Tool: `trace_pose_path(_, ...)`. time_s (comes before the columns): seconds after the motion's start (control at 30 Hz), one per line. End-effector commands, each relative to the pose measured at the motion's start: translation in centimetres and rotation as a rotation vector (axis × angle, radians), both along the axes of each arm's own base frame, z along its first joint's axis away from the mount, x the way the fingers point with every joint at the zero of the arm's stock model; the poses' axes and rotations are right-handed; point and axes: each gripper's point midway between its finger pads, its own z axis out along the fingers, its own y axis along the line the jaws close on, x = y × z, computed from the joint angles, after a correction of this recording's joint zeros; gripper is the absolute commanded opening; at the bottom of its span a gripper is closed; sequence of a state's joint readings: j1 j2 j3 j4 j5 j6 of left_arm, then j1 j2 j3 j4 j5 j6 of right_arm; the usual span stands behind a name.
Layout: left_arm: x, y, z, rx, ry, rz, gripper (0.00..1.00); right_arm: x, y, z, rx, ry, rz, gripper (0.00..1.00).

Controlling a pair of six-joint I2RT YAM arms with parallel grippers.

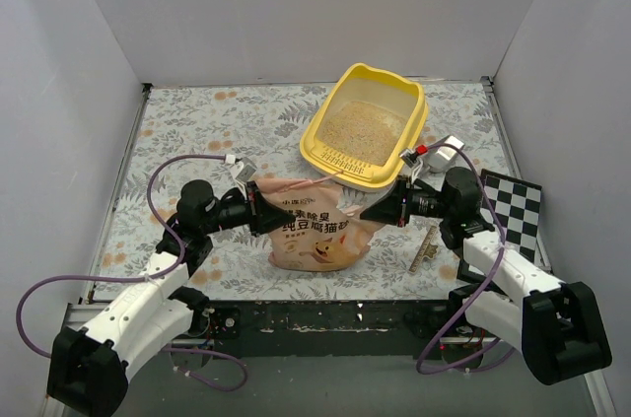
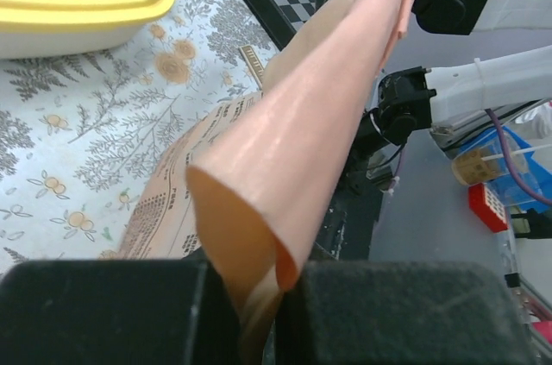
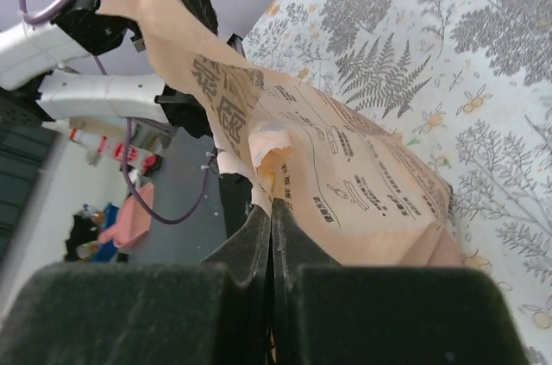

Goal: Fill the litter box with clean litter

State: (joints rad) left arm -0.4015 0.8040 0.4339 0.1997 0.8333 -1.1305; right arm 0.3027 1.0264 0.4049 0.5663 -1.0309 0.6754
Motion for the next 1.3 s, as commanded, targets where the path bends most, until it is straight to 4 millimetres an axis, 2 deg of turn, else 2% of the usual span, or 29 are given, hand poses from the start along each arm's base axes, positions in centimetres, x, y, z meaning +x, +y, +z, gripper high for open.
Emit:
trace_pose_path(0.0, -1.2, 0.1, 1.5, -0.027, 0.089, -0.029, 0.0, -0.1, 0.0, 0.2, 0.043, 0.238, -0.018, 0.01)
trace_pose_path(0.13, -2.0, 0.3, 1.1, 0.028, 0.255, -0.041, 0.0, -0.8, 0.3, 0.4, 0.05, 0.385, 0.038, 0.01)
trace_pose_path(0.27, -3.1, 0.0, 0.2, 0.053, 0.492, -0.076, 0.0, -1.4, 0.3, -0.8, 0.006, 0.539, 0.091, 0.01)
trace_pose_path(0.5, -5.0, 0.9, -2.9, 0.12, 0.786, -0.01, 0.0, -3.2, 0.1, -3.5, -0.038, 0.744, 0.137, 0.01)
trace_pose_path(0.8, -8.9, 2.5, -7.5, 0.159, 1.098, 0.082, 0.0, -5.8, -0.5, -5.8, -0.065, 0.831, 0.16, 0.01)
trace_pose_path(1.0, -10.3, 3.1, -8.5, 0.198, 1.132, 0.066, 0.0, -7.6, -1.3, -7.6, -0.108, 0.855, 0.144, 0.01)
trace_pose_path(1.27, -10.3, 2.9, -8.1, 0.178, 1.12, 0.038, 0.0, -7.5, -2.2, -7.9, -0.096, 0.825, 0.09, 0.01)
